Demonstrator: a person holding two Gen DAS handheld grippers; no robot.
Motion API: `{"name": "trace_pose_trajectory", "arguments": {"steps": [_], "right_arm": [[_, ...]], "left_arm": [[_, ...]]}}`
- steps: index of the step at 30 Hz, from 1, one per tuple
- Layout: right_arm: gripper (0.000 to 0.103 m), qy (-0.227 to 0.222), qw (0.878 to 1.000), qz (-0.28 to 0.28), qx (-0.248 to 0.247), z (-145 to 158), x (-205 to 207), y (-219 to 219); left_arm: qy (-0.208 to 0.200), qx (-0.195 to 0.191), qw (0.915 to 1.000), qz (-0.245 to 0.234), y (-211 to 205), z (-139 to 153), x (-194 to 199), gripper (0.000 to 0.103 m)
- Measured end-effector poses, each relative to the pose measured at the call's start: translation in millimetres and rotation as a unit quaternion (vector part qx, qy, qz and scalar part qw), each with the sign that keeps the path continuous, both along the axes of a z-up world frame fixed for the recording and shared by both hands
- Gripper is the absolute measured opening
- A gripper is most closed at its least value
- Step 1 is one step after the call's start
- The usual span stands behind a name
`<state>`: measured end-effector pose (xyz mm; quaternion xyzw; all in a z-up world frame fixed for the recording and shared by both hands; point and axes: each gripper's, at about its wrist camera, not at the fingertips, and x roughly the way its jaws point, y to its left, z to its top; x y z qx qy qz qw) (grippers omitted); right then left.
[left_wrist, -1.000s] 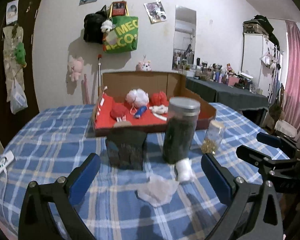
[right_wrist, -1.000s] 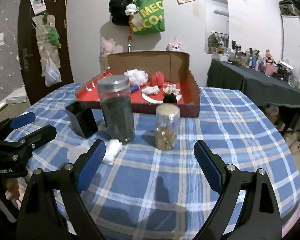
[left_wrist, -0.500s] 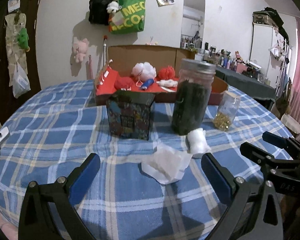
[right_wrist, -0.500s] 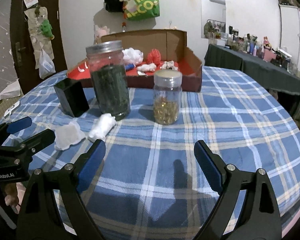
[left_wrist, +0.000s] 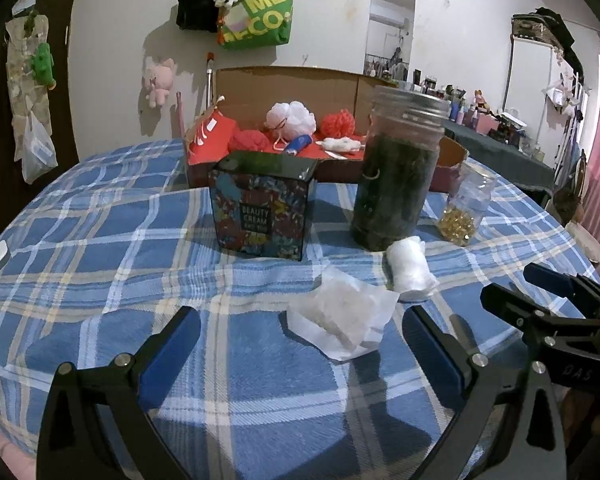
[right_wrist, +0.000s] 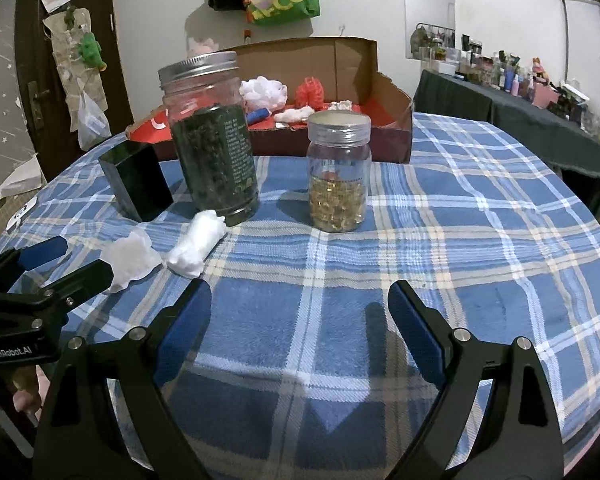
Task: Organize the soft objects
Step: 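Pull both tools back from the box toward the remaining table items, then grasp the white cotton pad with the right tool while the left tool grasps the white tissue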
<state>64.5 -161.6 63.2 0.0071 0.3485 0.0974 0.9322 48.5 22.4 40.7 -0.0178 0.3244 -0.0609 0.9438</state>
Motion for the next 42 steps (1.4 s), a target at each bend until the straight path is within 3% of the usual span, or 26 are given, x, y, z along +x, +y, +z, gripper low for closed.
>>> {"name": "trace_pose_trajectory", "arguments": {"steps": [10,17,20,23,26,28,29,31,34,42], "right_arm": [[0.091,0.021,0.999,0.014,0.023,0.1,16.1,0.2],[0.091,0.051,0.995,0.053,0.063,5.5,37.9,8.7],[0.091,0.068,0.991,0.076,0.083,6.9,48.9,14.1],[0.09,0.086,0.987,0.097,0.098,5.6,59.1,21.4],[0.064,0.102,0.983,0.116,0.097,1.7,64.8,31.0],[0.045,0.119,0.98,0.129,0.099,-4.0,68.8,36.8],[0.042,0.114,0.98,0.133,0.093,-4.3,68.1,39.6],[0.022,0.113,0.979,0.144,0.092,-4.2,66.4,42.4],[0.014,0.1,0.98,0.148,0.092,0.3,61.3,40.6],[0.014,0.075,0.983,0.138,0.098,17.4,46.8,19.9]], "left_arm": [[0.02,-0.005,0.9998,-0.005,3.6,-4.5,7.9,0.103],[0.035,-0.007,0.999,-0.026,4.4,-5.0,17.4,0.101],[0.042,-0.005,0.9983,-0.039,1.8,-4.4,21.7,0.096],[0.056,0.001,0.9966,-0.062,-3.1,-5.7,27.0,0.081],[0.065,0.006,0.9946,-0.08,-8.1,-8.2,30.8,0.069],[0.062,0.017,0.9936,-0.093,-12.9,-9.0,31.4,0.052],[0.061,0.022,0.9933,-0.096,-14.4,-9.2,31.6,0.05],[0.059,0.021,0.9927,-0.103,-14.6,-9.2,33.2,0.031],[0.06,0.004,0.9916,-0.115,-11.8,-7.2,35.3,0.023],[0.051,-0.005,0.99,-0.132,-17.7,3.2,32.6,0.017]]}}
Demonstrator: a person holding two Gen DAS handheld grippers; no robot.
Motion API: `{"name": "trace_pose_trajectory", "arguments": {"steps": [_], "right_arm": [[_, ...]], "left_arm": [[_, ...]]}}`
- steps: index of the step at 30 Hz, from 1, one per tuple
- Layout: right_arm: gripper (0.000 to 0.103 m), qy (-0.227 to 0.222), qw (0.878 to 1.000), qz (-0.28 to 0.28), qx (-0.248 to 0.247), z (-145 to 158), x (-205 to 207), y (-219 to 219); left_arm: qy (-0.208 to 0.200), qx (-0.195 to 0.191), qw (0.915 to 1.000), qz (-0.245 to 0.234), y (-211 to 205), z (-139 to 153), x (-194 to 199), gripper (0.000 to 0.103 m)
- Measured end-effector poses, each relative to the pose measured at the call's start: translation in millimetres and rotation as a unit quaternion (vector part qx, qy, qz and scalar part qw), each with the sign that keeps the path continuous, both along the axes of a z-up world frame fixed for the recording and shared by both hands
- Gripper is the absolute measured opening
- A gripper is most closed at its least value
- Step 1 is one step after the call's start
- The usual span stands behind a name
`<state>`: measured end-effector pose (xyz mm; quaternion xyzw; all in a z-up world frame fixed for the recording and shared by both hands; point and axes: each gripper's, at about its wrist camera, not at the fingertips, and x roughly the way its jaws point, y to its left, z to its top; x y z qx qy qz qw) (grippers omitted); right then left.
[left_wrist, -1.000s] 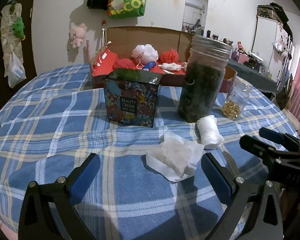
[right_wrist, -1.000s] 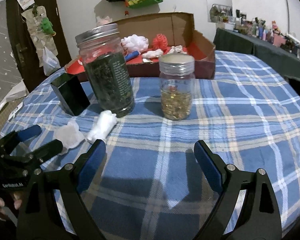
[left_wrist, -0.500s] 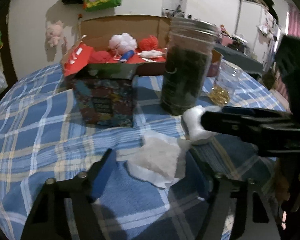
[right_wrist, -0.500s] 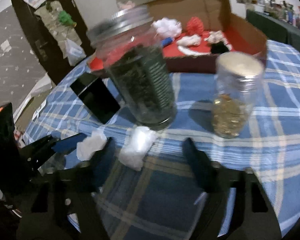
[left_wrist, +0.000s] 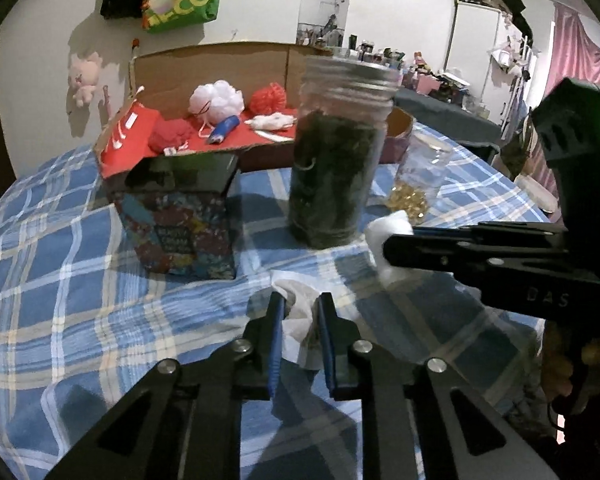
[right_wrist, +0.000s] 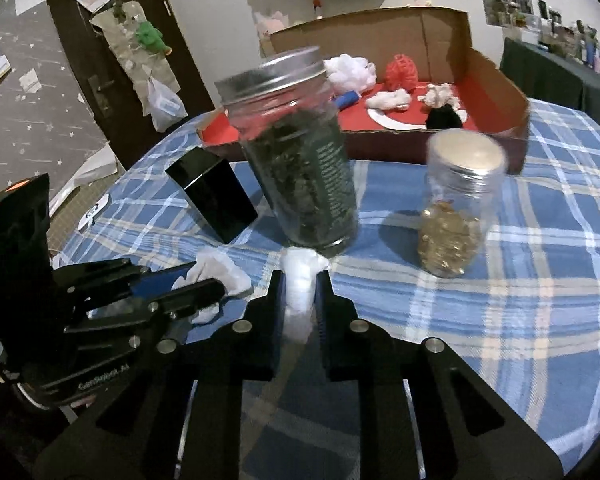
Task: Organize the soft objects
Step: 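Grasp the white cotton pad with the right tool while the left tool grasps the white tissue, then carry the cotton pad and tissue with both tools into the box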
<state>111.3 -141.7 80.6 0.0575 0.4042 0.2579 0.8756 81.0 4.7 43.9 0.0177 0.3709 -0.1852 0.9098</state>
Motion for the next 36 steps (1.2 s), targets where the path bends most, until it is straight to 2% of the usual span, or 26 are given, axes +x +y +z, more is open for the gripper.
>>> {"name": "trace_pose_trajectory", "arguments": {"steps": [15,26,36], "right_arm": [[0.014,0.001,1.0,-0.015,0.001,3.9,-10.4,-16.2],[0.014,0.005,1.0,-0.016,0.004,2.2,-11.3,-19.7],[0.014,0.01,1.0,-0.027,-0.001,1.9,-13.9,-31.8]], "left_arm": [[-0.013,-0.014,0.9995,-0.024,-18.2,14.3,-1.7,0.017],[-0.012,-0.013,0.9996,-0.021,-17.5,13.4,-2.6,0.017],[-0.009,-0.012,0.9999,0.001,1.5,12.9,-4.8,0.017]]}}
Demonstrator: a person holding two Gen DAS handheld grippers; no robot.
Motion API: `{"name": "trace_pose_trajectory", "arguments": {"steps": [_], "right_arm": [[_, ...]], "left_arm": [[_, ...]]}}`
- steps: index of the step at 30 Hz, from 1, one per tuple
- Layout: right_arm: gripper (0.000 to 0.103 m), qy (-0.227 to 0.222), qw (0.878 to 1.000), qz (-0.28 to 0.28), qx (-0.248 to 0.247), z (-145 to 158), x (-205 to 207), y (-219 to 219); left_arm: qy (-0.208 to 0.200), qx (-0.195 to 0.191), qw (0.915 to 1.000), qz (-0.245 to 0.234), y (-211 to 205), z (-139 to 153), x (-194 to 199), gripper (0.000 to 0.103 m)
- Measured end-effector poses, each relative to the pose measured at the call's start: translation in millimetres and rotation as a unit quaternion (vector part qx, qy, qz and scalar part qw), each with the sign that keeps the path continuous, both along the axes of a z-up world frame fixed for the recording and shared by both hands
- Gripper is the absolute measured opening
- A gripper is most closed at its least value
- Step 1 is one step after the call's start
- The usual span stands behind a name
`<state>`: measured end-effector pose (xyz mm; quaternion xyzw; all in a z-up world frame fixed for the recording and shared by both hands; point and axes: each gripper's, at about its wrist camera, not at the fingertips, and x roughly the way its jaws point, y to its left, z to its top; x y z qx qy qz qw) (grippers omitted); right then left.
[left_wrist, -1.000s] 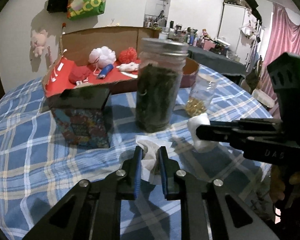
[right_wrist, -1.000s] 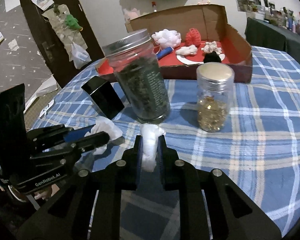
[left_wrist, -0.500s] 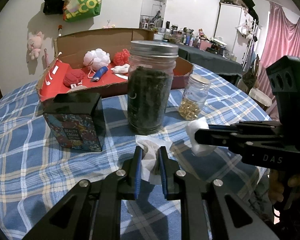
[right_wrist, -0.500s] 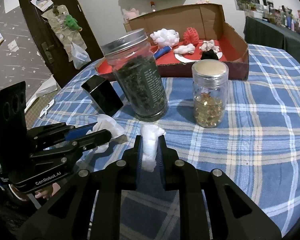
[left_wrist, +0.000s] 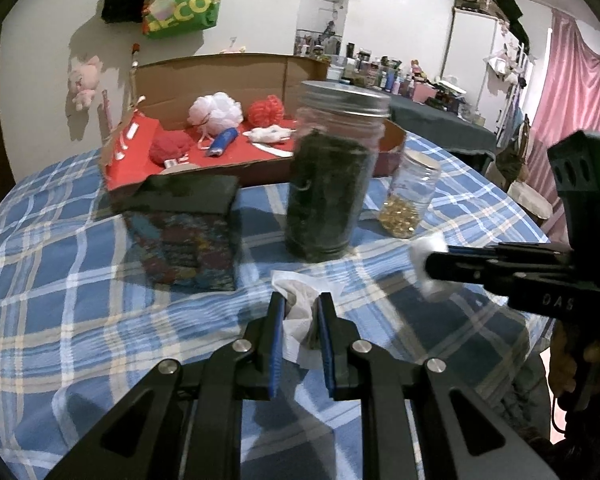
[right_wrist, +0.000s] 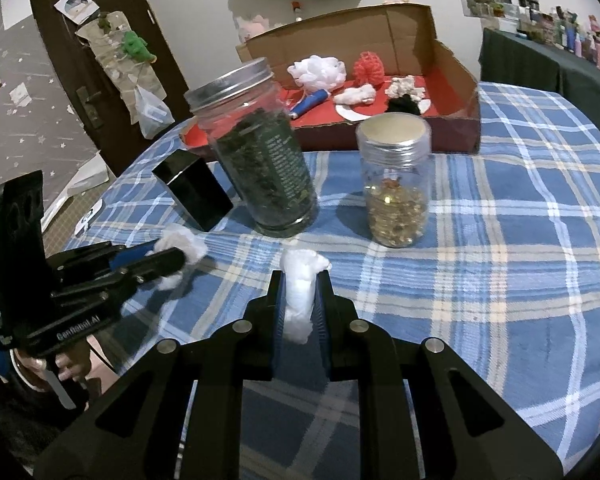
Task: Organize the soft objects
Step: 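Carry the cotton pad and tissue with both tools into the box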
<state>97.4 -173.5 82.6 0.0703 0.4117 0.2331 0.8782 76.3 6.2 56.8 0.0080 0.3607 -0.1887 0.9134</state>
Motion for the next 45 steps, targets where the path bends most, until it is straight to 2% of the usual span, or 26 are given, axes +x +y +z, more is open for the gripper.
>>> {"name": "trace_pose_trajectory", "arguments": {"steps": [14,24,32,45], "right_arm": [[0.014,0.013,0.999,-0.046,-0.011,-1.2,6.1,-41.2],[0.014,0.035,0.997,-0.066,0.0,-5.9,30.3,-71.4],[0.014,0.026,0.998,-0.062,-0.01,-3.1,54.7,-85.7],[0.014,-0.002,0.999,-0.01,-0.032,7.2,95.3,-83.9]], "left_arm": [[0.015,-0.001,0.9973,0.072,60.4,-1.0,2.9,0.017],[0.029,-0.002,0.9931,0.114,103.6,-4.3,30.2,0.017],[0.024,-0.01,0.9958,0.088,123.6,-3.0,57.7,0.017],[0.029,-0.004,0.9995,0.016,125.9,4.7,103.5,0.017]]}}
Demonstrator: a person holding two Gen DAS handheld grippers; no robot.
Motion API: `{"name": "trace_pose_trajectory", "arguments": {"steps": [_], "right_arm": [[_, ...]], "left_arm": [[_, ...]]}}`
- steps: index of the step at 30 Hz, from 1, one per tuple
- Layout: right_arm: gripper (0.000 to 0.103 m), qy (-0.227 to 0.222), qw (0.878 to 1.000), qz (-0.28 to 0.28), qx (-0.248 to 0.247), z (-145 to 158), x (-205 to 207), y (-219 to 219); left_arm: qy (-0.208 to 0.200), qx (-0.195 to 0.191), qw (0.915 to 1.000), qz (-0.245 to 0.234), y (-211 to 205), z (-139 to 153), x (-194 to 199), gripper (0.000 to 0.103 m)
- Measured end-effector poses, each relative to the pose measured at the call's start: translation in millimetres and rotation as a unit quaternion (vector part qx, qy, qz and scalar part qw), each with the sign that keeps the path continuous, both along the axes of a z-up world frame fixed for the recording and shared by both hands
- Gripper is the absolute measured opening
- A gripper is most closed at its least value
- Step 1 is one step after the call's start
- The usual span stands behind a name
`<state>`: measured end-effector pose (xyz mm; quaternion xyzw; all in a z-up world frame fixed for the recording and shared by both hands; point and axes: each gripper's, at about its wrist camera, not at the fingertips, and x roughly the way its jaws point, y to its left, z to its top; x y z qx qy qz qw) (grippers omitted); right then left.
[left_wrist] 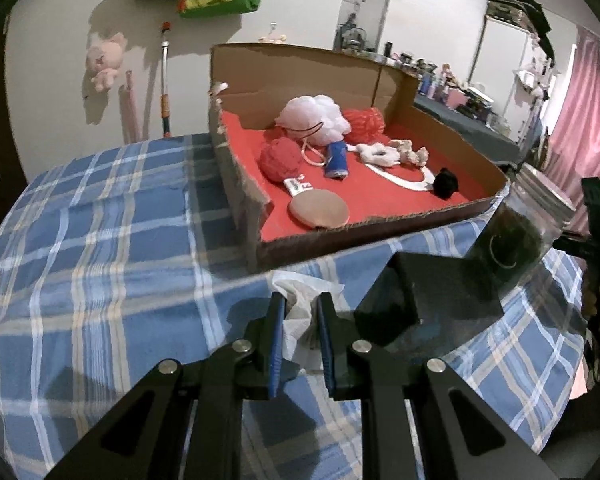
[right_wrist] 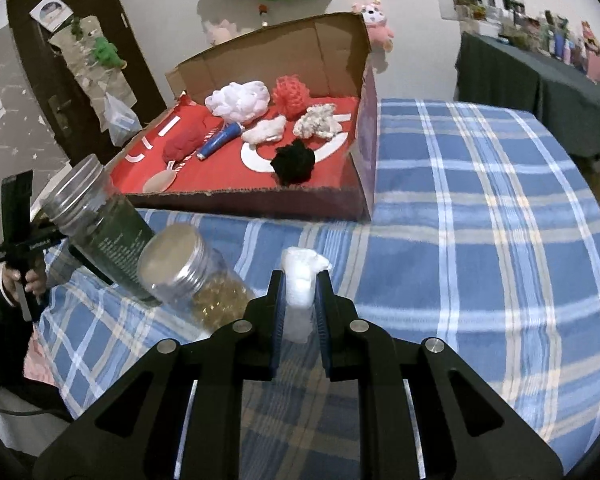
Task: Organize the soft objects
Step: 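Carry the cotton pad and tissue with both tools into the box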
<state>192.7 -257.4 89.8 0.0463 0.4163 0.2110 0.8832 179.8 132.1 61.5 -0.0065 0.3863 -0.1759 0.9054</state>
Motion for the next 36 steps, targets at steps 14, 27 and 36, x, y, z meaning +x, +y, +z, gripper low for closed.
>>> {"name": "trace_pose_trajectory", "arguments": {"steps": [14,27,36], "right_arm": [[0.014,-0.014,0.998,0.063,-0.007,10.0,27.2,13.2],[0.014,-0.017,0.993,0.111,0.044,27.8,65.3,31.4],[0.014,0.016,0.988,0.148,0.035,34.6,112.0,75.0]], "left_arm": [[-0.005,-0.01,0.9982,-0.059,-6.3,12.7,23.3,0.017],[-0.014,-0.007,0.9949,-0.099,-24.0,30.6,43.6,0.017],[0.016,-0.014,0.9915,-0.129,-65.9,41.2,82.2,0.017]]}}
